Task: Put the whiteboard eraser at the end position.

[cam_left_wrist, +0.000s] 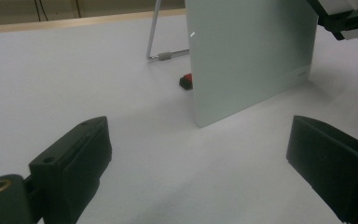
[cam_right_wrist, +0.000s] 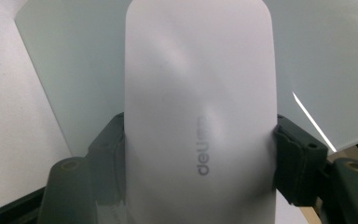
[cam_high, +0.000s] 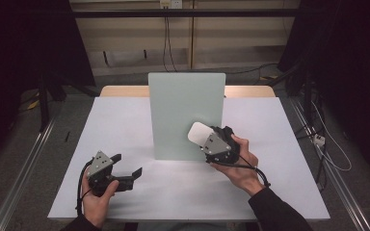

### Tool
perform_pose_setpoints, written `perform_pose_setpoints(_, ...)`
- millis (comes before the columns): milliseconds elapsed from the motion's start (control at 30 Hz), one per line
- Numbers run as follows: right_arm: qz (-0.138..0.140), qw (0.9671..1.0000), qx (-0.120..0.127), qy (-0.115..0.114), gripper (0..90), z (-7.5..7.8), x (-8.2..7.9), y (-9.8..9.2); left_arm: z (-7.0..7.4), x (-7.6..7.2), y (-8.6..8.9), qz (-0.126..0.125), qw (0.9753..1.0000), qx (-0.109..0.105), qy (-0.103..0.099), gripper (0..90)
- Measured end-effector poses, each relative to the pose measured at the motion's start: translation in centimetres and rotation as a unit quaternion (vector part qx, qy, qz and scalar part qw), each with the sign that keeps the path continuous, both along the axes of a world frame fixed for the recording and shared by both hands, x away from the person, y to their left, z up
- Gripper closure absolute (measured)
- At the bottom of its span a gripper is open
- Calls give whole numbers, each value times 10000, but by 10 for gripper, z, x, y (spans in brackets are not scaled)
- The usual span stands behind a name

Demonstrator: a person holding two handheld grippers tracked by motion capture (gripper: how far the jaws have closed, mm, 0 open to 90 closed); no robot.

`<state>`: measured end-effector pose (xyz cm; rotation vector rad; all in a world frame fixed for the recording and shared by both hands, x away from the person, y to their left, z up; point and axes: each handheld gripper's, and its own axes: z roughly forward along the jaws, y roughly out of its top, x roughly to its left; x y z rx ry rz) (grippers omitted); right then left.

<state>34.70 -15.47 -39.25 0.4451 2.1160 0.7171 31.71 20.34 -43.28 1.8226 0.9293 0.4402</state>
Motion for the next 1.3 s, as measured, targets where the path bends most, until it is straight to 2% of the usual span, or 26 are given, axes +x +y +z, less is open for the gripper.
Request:
perform_pose_setpoints(367,143,9977,460,483,315,5,-1,-7,0,-1,-1,10,10000,9,6,63)
perform_pose_setpoints(833,401,9921,631,1009,315,3,-4,-11,0,-4,0,50,10000,50,16,63)
perform_pose_setpoints(900,436,9898,760,1127,315,3,-4,-11,1,-5,1,90,9999,55,17,63)
perform_pose_setpoints(967,495,9890,743,1183,315,3,-4,-11,1,-5,2,117,9999,39,8,63)
perform_pose_setpoints(1033,558,9849,910,1362,315,2,-4,-12,1,-6,2,152,9999,31,14,63)
perform_pose_setpoints(1100,575,9841,924,1400,315,4,-5,-13,1,-6,2,156,9999,35,21,63)
perform_pose_setpoints(1300,676,9791,1009,1629,315,3,-7,-17,-1,-6,1,124,9999,45,49,63)
